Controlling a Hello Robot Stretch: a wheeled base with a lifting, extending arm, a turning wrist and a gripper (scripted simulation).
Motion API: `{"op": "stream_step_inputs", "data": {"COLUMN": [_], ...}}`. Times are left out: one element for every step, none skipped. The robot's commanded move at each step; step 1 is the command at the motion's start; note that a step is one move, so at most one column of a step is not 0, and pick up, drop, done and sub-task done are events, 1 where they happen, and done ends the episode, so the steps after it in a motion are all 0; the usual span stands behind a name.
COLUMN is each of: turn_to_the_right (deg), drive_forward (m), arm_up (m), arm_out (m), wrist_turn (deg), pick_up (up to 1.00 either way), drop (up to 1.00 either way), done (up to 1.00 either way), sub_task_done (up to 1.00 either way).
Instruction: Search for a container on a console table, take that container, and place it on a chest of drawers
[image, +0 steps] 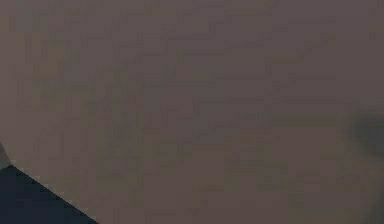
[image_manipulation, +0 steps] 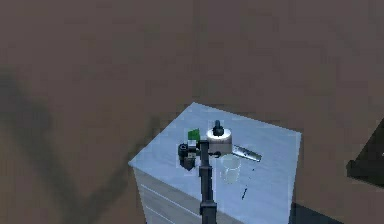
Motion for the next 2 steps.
{"op": "stream_step_inputs", "data": {"turn_to_the_right": [0.0,0.0], "drive_forward": [0.0,0.0], "arm_up": [0.1,0.0], "arm_out": [0.0,-0.08], "wrist_turn": [0.0,0.0], "pick_up": [0.0,0.0], "drop": [0.0,0.0], "done": [0.0,0.0], "sub_task_done": [0.0,0.0]}}
